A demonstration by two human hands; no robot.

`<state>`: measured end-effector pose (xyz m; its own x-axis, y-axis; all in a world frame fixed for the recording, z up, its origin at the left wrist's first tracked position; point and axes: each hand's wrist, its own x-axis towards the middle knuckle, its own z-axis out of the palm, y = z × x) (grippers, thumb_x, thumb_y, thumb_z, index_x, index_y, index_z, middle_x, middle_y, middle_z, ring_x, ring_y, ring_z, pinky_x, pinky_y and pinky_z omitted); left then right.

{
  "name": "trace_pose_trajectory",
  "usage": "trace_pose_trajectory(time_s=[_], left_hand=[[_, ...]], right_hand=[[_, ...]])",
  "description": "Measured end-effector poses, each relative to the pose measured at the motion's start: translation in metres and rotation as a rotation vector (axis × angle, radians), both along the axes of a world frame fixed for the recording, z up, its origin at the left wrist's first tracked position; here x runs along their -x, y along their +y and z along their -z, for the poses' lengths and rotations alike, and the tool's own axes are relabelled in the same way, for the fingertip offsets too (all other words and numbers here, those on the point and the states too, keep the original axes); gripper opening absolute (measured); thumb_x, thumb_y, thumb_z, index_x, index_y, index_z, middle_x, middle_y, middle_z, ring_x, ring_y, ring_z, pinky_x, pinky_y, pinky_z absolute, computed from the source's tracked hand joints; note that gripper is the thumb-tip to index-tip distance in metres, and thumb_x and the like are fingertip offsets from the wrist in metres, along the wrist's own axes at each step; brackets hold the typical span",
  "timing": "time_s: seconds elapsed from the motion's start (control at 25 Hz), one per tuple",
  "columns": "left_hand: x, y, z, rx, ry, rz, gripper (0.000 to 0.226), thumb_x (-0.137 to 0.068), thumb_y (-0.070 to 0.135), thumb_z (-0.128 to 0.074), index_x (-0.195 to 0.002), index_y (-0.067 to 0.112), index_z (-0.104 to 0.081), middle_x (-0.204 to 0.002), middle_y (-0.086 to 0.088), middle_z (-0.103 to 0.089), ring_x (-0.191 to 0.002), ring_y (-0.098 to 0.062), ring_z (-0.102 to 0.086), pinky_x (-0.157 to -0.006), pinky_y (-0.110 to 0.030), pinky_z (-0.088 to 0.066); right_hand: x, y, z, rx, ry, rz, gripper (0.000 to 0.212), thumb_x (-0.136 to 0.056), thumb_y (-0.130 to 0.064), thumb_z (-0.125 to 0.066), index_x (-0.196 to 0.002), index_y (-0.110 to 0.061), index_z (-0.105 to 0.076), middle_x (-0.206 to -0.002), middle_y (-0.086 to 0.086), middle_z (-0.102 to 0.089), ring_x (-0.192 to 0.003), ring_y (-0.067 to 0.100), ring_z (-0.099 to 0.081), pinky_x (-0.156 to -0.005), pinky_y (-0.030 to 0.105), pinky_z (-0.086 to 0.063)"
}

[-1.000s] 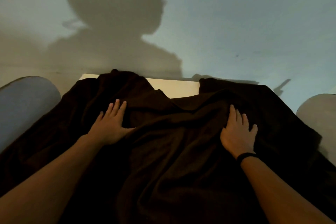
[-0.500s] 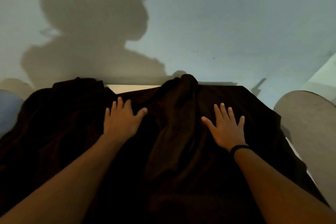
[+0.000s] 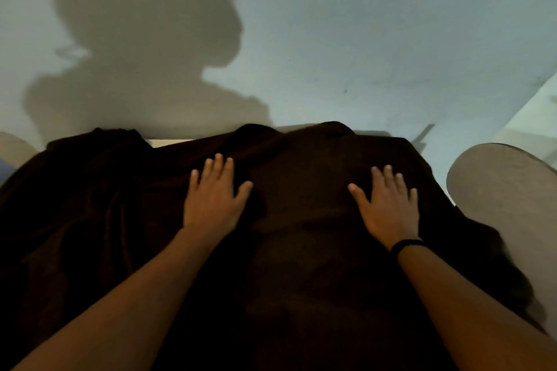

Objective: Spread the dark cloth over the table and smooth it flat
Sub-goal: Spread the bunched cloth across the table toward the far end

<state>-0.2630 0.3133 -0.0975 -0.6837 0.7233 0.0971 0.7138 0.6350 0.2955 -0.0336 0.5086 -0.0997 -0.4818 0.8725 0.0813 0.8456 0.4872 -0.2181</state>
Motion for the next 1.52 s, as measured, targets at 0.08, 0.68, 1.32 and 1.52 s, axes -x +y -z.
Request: trace_pose_trajectory(time_s=[0.08,0.68,1.32,1.52], left_hand=[[-0.008,0.013,0.008,0.123,-0.129,0.026,0.087,-0.086,0.073,-0.021,-0.153,0.020,-0.005,-0.163,-0.006,0.004,-0.149,-0.021,0.007,-0.116,-0.044,0.008],[0.005,0.054,-0.002,0.144,-0.184,0.226,0.071,-0.094,0.059,-0.031,-0.154,0.026,-0.010,-0.163,0.002,-0.002,-0.149,-0.019,0.003,-0.119,-0.045,0.005],[0.184,-0.173,0.001,0.107,-0.257,-0.559,0.097,-0.077,0.083,-0.026,-0.153,0.028,-0.001,-0.163,-0.004,0.005,-0.149,-0.029,0.000,-0.117,-0.054,-0.007],[0.150,-0.184,0.013,0.127,-0.025,-0.458,0.089,-0.084,0.075,-0.012,-0.153,0.021,0.007,-0.163,-0.009,0.008,-0.149,-0.029,0.007,-0.118,-0.049,0.002]], right_hand=[[0.007,-0.001,0.009,0.061,-0.054,-0.013,0.075,-0.090,-0.065,-0.021,-0.150,-0.020,-0.012,-0.160,0.009,-0.007,-0.147,0.029,-0.002,-0.115,0.055,0.000],[0.078,0.003,0.002,0.093,-0.085,-0.299,0.064,-0.096,-0.054,-0.022,-0.150,-0.022,-0.010,-0.161,0.001,-0.004,-0.147,0.021,-0.001,-0.117,0.049,0.000],[0.213,-0.125,0.009,0.048,-0.032,-0.672,0.065,-0.094,-0.058,-0.023,-0.150,-0.026,-0.013,-0.160,-0.003,-0.012,-0.147,0.018,-0.006,-0.118,0.045,-0.001],[0.211,-0.124,0.011,0.032,0.001,-0.678,0.065,-0.093,-0.059,-0.020,-0.149,-0.027,-0.014,-0.159,-0.004,-0.015,-0.146,0.015,-0.008,-0.119,0.041,-0.002]])
